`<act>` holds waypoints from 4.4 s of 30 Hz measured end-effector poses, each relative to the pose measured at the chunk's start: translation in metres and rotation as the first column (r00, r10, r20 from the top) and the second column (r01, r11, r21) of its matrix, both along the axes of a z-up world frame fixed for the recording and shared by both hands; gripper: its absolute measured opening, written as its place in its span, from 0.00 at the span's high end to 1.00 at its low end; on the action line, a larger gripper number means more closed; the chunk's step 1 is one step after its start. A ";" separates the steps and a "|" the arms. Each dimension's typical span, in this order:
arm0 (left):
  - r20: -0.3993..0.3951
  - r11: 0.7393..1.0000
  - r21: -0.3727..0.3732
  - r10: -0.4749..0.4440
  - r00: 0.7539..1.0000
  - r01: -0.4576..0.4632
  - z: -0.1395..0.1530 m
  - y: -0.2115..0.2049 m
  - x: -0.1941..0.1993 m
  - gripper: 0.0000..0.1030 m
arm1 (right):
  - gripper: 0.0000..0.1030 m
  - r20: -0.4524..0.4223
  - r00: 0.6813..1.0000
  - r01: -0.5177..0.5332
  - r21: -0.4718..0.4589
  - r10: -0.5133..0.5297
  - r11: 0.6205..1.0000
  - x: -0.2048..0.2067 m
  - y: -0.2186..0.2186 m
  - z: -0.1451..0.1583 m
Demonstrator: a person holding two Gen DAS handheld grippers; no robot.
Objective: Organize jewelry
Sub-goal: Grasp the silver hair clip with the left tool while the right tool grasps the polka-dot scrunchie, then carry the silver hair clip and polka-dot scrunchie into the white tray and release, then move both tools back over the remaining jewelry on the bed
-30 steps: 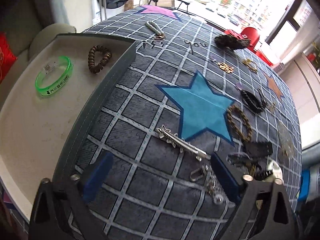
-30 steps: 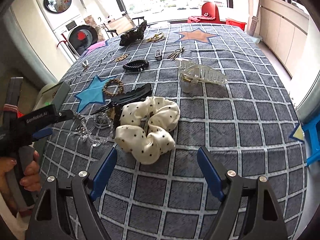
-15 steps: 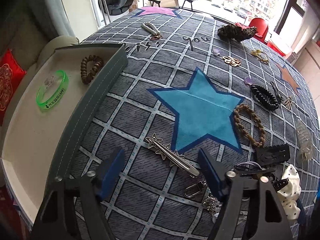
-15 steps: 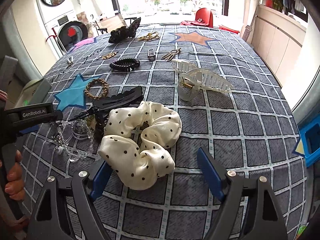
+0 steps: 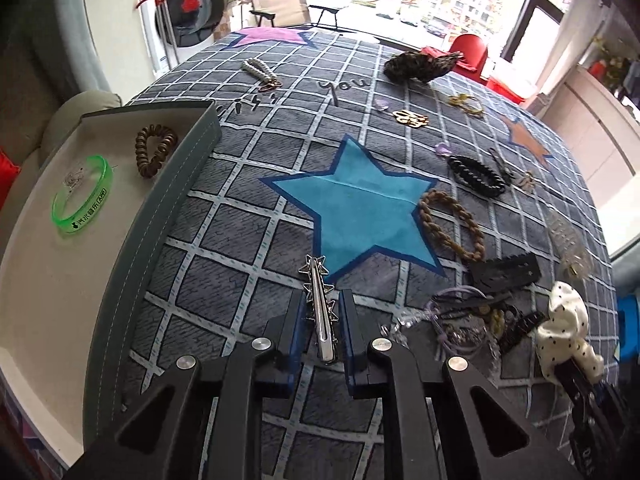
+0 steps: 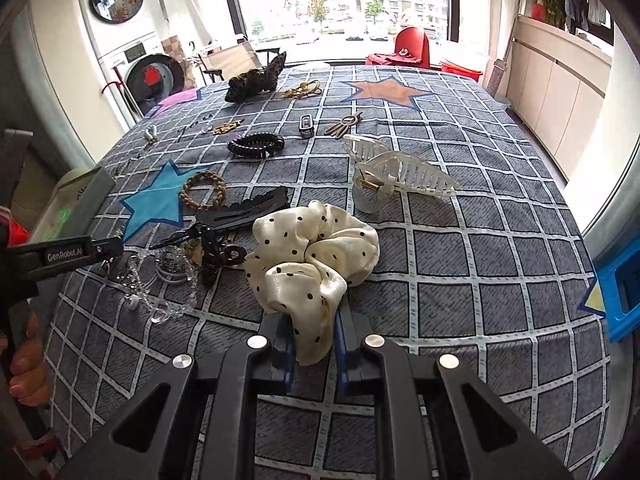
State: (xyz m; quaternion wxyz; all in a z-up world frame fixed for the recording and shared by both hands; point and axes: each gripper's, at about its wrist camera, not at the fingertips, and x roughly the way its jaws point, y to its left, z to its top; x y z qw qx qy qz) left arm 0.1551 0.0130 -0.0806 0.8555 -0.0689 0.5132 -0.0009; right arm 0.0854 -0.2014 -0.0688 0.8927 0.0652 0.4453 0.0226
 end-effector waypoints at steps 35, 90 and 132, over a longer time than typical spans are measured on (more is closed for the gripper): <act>0.254 0.995 -0.055 -0.070 0.965 0.087 0.086 0.083 -0.113 0.87 | 0.84 0.061 0.976 -0.211 0.076 0.207 0.974 -0.041 0.072 0.076; 0.014 0.967 0.164 0.196 0.981 -0.195 -0.004 0.237 0.000 0.87 | 0.57 -0.106 0.816 -0.563 0.075 0.568 0.823 0.170 0.350 0.004; 0.118 0.990 0.135 0.018 0.993 -0.034 0.061 0.129 -0.088 0.00 | 0.16 -0.004 0.963 -0.255 0.305 0.269 0.918 0.033 0.139 0.057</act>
